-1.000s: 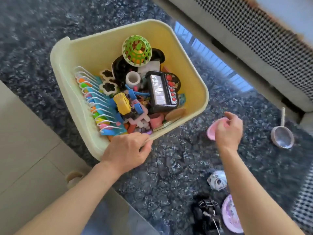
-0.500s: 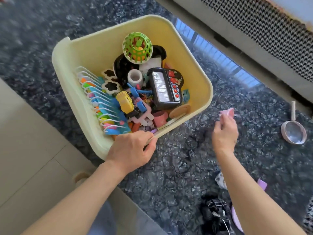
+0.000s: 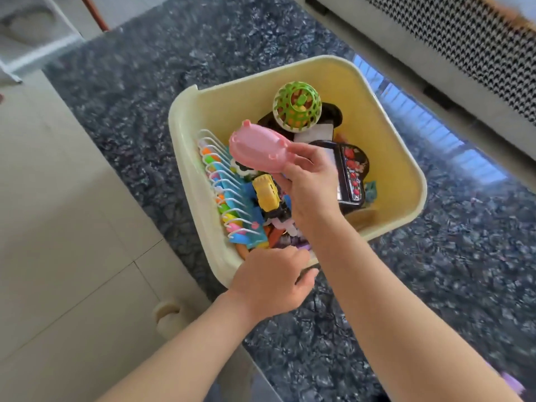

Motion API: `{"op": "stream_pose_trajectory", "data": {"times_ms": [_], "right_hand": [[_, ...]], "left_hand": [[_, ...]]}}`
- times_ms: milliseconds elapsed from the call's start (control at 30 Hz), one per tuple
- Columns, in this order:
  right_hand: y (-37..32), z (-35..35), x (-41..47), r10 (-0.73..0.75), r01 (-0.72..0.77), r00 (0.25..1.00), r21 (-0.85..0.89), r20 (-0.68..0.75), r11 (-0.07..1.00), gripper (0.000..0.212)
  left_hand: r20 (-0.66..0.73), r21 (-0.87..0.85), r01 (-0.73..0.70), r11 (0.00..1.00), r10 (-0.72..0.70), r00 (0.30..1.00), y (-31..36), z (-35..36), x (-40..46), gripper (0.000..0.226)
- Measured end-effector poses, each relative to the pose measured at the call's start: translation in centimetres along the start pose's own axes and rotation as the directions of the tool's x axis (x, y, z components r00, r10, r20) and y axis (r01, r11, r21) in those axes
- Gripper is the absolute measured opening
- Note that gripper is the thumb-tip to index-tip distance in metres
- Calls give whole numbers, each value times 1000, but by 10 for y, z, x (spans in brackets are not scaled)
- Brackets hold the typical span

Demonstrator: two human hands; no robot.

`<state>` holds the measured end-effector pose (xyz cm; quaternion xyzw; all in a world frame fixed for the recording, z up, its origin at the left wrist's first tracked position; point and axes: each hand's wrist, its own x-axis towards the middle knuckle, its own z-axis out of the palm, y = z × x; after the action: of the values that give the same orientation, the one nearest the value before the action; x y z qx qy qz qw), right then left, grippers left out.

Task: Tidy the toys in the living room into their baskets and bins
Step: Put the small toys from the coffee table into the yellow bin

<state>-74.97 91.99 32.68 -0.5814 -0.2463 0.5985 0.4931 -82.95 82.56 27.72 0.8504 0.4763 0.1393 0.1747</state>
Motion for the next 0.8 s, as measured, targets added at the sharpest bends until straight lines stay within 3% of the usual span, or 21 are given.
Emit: {"op": "stream_pose_trajectory", "data": {"times_ms": [133,233,333,400,467,533,667,800], "right_hand": [[11,1,14,-78,104,990,-232,117,967,38],[2,-37,2,-303,276,951,-285,-55,918,38],[-17,-101,-16,-509,454,813,-241,-283,858,38],[-26,-150,-19,-579,485,705,-317,-410,815,38],[-28,-204,-16,-595,414,613,-430,-520,802,38],[-22,-254,-12,-544,244,582,-508,-605,826,39],[-2,-324,-16,-309,-139,639,-501,-705,854,34],[13,-372,-29,-126,-359,663,-461,-738,812,43]], "left_hand": [[58,93,-120,988,115,992,-3,-3,4,20],[87,156,-205,966,193,977,-14,3,1,32],[44,16,-325,945,324,945,-21,5,5,27],[40,-32,-371,928,372,927,-24,4,10,26],[53,-41,-408,912,410,911,-20,4,21,28],[54,-45,-427,903,429,902,-13,6,33,37],[41,-54,-466,883,468,883,8,19,58,58],[39,-53,-526,849,528,848,40,39,91,49]]}}
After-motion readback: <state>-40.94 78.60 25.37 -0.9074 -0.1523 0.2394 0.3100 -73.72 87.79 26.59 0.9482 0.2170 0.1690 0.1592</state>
